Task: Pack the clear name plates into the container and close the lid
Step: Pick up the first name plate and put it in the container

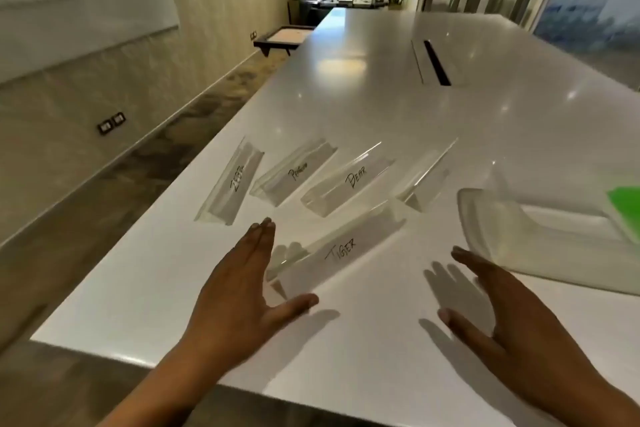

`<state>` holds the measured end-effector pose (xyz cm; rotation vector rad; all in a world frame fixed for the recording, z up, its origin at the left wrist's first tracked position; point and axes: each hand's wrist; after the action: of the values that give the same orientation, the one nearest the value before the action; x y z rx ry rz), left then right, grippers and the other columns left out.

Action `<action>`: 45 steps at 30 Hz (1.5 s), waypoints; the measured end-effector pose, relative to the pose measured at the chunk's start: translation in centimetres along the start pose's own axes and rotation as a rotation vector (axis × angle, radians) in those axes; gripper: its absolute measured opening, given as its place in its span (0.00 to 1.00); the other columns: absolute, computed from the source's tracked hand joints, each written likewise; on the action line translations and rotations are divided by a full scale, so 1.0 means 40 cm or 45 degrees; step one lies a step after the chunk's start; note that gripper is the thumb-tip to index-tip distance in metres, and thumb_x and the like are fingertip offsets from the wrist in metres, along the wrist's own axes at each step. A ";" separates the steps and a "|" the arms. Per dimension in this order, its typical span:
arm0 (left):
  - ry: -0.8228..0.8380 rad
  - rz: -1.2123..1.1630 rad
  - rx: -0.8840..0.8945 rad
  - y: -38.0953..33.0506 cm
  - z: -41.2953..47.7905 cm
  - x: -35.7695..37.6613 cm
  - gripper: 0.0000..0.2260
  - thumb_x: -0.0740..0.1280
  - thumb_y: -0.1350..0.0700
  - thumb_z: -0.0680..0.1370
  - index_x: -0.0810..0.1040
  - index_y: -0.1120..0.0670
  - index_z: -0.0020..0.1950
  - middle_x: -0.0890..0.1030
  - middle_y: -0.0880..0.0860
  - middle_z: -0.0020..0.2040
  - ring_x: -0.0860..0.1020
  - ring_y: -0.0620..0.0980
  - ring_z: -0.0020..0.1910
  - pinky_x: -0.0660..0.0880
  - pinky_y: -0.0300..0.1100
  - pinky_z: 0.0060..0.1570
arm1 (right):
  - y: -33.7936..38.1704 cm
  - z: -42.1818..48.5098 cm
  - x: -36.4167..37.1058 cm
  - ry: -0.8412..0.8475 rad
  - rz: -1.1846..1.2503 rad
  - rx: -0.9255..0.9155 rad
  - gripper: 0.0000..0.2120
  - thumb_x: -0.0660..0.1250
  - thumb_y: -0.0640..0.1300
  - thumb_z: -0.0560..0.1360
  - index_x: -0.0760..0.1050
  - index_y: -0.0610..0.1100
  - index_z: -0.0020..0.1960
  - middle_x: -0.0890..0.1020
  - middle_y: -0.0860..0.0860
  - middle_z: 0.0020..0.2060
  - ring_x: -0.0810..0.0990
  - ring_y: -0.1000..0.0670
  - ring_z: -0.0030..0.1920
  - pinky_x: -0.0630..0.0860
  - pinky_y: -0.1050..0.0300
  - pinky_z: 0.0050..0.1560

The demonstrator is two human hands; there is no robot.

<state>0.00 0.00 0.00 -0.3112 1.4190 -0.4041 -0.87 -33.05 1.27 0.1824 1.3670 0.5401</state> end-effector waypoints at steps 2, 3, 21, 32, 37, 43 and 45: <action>0.042 0.017 -0.045 0.014 -0.008 0.012 0.52 0.55 0.21 0.63 0.41 0.44 0.78 0.46 0.41 0.79 0.48 0.42 0.78 0.49 0.43 0.73 | -0.010 0.000 0.014 0.054 -0.011 0.049 0.41 0.55 0.74 0.67 0.56 0.58 0.75 0.61 0.65 0.70 0.62 0.65 0.66 0.59 0.64 0.64; 0.059 0.057 -0.076 0.020 -0.012 0.020 0.51 0.54 0.20 0.63 0.42 0.45 0.78 0.47 0.41 0.79 0.47 0.42 0.78 0.48 0.42 0.73 | -0.016 -0.004 0.022 0.078 -0.019 0.092 0.43 0.54 0.75 0.65 0.54 0.58 0.76 0.59 0.65 0.70 0.58 0.67 0.66 0.55 0.67 0.65; 0.020 -0.274 -0.107 0.030 0.014 0.042 0.41 0.61 0.27 0.68 0.55 0.41 0.77 0.59 0.42 0.78 0.58 0.46 0.76 0.58 0.48 0.72 | 0.007 -0.014 0.063 0.205 -0.154 0.199 0.37 0.50 0.73 0.69 0.56 0.58 0.74 0.55 0.63 0.74 0.43 0.74 0.70 0.44 0.67 0.70; -0.149 -0.512 -0.249 -0.077 0.016 0.076 0.23 0.70 0.41 0.71 0.74 0.42 0.66 0.80 0.47 0.63 0.81 0.48 0.54 0.80 0.47 0.52 | -0.018 -0.019 0.006 0.157 0.421 0.064 0.29 0.67 0.68 0.61 0.71 0.70 0.62 0.71 0.76 0.61 0.65 0.73 0.65 0.64 0.63 0.63; -0.257 -0.554 -0.311 -0.118 0.019 0.067 0.17 0.73 0.49 0.72 0.80 0.47 0.61 0.82 0.43 0.53 0.81 0.39 0.46 0.74 0.22 0.44 | -0.067 -0.020 -0.036 0.213 0.615 0.008 0.29 0.70 0.66 0.61 0.76 0.63 0.61 0.77 0.72 0.57 0.76 0.68 0.57 0.74 0.70 0.50; -0.280 -0.734 -0.371 -0.153 0.009 0.037 0.16 0.75 0.50 0.71 0.82 0.48 0.58 0.82 0.39 0.50 0.81 0.37 0.49 0.79 0.33 0.49 | -0.110 -0.006 -0.055 0.254 0.740 -0.010 0.23 0.73 0.64 0.65 0.77 0.61 0.59 0.79 0.69 0.58 0.77 0.64 0.58 0.73 0.68 0.56; -0.241 -0.793 -0.380 -0.154 0.008 0.020 0.17 0.75 0.49 0.70 0.83 0.48 0.57 0.83 0.43 0.54 0.81 0.42 0.53 0.80 0.45 0.54 | -0.110 -0.001 -0.059 0.226 0.841 0.037 0.24 0.74 0.64 0.64 0.78 0.59 0.58 0.81 0.66 0.57 0.78 0.61 0.59 0.73 0.63 0.59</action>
<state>-0.13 -5.87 2.07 -1.0206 1.1730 -0.6480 -0.03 -37.95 1.44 0.6344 1.4789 1.1059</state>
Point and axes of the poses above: each hand's wrist, its own z-axis towards the middle knuckle, its own x-axis out of the palm, y = z × x
